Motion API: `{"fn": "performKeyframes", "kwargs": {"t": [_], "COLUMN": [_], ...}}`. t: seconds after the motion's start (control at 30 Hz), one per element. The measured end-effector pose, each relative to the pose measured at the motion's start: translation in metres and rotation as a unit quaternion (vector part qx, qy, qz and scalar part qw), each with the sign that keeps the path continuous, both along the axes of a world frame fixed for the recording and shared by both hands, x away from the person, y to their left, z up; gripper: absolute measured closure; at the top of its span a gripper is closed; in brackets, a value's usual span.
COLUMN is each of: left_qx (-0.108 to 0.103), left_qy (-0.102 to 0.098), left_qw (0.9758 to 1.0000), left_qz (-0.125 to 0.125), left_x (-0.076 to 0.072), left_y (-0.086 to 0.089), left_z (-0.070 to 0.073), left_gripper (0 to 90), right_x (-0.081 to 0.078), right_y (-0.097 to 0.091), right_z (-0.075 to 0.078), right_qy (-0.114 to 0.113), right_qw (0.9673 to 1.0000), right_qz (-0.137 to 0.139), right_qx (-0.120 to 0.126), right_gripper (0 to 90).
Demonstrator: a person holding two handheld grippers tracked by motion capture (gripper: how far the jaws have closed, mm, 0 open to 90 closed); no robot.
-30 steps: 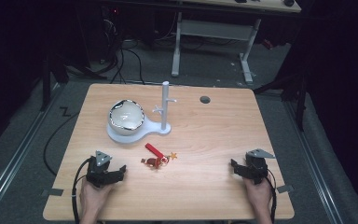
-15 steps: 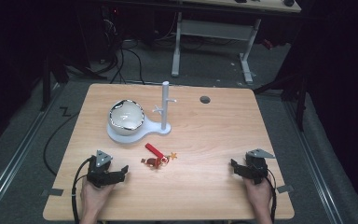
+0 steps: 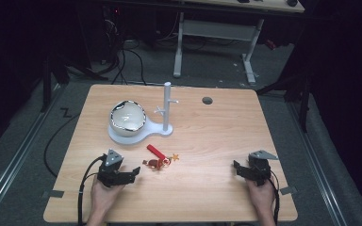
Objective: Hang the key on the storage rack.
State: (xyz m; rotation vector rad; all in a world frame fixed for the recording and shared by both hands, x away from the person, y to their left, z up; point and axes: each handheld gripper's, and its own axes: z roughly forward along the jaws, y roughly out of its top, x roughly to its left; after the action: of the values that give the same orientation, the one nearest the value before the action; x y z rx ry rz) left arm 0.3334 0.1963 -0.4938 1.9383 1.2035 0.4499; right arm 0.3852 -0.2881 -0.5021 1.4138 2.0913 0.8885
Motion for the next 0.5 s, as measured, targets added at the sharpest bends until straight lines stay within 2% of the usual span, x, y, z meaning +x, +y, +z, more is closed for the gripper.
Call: {"fn": "performKeyframes", "kwargs": {"t": [0.1,0.17,0.2,0.23,0.33,0.5], "left_qx": [0.001,0.017,0.017,0.031,0.035,0.035], "left_qy": [-0.001,-0.006,-0.006,-0.011,-0.015,-0.009], "left_qw": [0.9999,0.9996,0.9996,0.9989,0.9983,0.9984], "left_qz": [-0.01,-0.02,-0.02,-0.033,-0.045,-0.044], "left_x": [0.002,0.003,0.003,0.002,0.001,0.005], "left_y": [-0.008,-0.015,-0.015,-0.023,-0.031,-0.038], "left_z": [0.001,0.003,0.003,0.004,0.003,0.002], "left_gripper": [19.8,19.7,19.9,20.5,22.0,24.5], "right_x": [0.0,0.0,0.0,0.0,0.0,0.0], "right_y": [0.0,0.0,0.0,0.0,0.0,0.0], "right_z": [0.0,0.0,0.0,0.0,0.0,0.0], "right_qy": [0.0,0.0,0.0,0.0,0.0,0.0], "right_qw": [1.0,1.0,1.0,1.0,1.0,1.0], "right_qz": [0.0,0.0,0.0,0.0,0.0,0.001], "right_qx": [0.0,0.0,0.0,0.0,0.0,-0.001], "right_gripper": [30.6,30.6,30.7,30.6,30.7,30.6]}}
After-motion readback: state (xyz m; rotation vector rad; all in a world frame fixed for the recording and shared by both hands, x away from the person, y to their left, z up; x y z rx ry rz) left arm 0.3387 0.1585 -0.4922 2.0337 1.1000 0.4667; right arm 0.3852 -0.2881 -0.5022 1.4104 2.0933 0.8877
